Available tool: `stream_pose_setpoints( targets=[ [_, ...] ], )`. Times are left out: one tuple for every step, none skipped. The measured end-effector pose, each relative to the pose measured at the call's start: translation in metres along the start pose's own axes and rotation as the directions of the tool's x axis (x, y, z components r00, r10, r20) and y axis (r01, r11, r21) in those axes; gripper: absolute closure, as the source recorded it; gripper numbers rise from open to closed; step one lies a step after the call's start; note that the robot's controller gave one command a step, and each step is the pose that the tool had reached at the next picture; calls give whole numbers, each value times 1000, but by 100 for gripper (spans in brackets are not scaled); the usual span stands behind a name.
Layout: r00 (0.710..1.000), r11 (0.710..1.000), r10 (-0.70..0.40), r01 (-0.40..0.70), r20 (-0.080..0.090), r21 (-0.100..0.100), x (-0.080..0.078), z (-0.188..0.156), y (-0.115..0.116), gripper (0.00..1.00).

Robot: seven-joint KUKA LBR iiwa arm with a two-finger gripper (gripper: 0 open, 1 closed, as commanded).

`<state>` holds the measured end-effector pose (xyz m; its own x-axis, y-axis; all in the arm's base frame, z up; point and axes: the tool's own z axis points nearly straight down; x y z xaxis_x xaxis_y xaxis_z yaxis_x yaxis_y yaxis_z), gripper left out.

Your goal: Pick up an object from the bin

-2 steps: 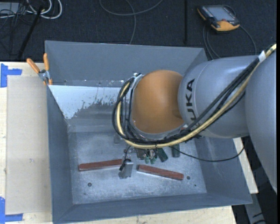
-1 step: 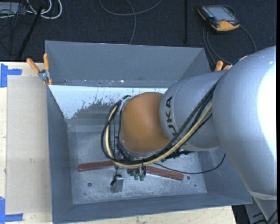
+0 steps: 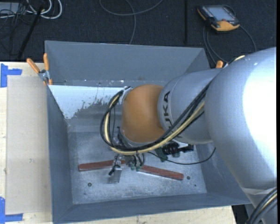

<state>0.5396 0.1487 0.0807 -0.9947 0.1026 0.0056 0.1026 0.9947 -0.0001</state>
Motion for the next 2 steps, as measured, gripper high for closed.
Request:
stream_pose_setpoints(
  targets=[
    [987, 987, -161, 161, 5, 1, -5, 11, 64, 100],
    [987, 987, -160, 160, 5, 1, -5, 11, 64, 100]
  ],
)
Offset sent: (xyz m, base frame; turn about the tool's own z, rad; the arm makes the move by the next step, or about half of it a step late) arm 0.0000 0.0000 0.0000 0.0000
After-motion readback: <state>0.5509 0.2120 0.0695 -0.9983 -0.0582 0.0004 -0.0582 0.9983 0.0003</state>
